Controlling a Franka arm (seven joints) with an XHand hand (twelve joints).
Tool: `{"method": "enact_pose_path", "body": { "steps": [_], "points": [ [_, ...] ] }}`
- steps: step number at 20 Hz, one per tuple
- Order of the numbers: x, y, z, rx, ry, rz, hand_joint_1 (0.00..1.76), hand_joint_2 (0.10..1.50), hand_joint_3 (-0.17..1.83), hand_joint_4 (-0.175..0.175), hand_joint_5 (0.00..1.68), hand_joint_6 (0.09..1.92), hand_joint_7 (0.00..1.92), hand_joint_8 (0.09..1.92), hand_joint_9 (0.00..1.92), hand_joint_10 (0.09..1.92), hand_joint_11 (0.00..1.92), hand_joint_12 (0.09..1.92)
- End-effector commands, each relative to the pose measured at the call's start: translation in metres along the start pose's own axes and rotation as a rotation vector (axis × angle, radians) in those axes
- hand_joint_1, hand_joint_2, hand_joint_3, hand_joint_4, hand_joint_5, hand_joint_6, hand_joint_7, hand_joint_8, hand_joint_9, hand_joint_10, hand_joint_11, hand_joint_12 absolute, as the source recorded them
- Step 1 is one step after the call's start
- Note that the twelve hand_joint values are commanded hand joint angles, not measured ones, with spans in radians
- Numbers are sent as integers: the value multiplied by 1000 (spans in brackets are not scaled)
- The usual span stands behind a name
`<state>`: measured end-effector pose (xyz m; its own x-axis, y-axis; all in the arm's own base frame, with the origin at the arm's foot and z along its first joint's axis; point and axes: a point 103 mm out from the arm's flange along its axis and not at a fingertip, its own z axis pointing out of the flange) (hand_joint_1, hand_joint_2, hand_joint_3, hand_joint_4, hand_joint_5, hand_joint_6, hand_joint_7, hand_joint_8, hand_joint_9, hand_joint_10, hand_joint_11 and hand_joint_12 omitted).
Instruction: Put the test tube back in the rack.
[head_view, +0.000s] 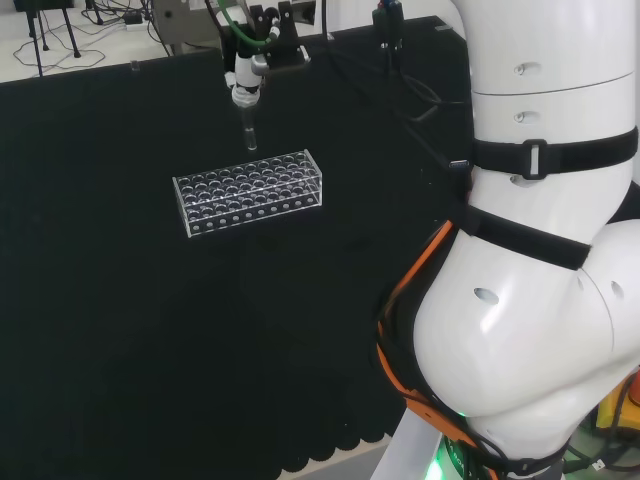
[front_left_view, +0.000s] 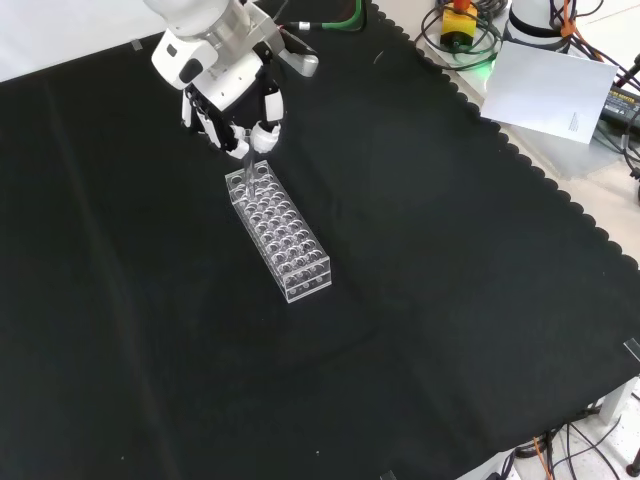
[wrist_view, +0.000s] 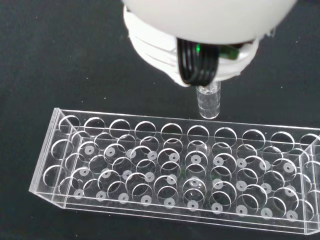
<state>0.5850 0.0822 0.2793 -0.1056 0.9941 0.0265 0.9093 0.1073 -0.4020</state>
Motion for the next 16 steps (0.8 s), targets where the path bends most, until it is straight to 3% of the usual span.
{"method": "enact_pose_path", "body": {
  "steps": [1, 10, 16],
  "points": [
    [6, 5, 5, 13, 2, -5, 1439, 554, 736, -175, 1355, 508, 1429, 686, 1487, 91, 813, 1210],
    [4, 7, 12, 30, 57, 1, 1439, 554, 736, -175, 1355, 507, 1428, 687, 1489, 87, 814, 1210],
    [-1, 9, 16, 51, 48, 13, 1439, 554, 737, -175, 1356, 507, 1428, 688, 1490, 87, 815, 1209]
  ]
}}
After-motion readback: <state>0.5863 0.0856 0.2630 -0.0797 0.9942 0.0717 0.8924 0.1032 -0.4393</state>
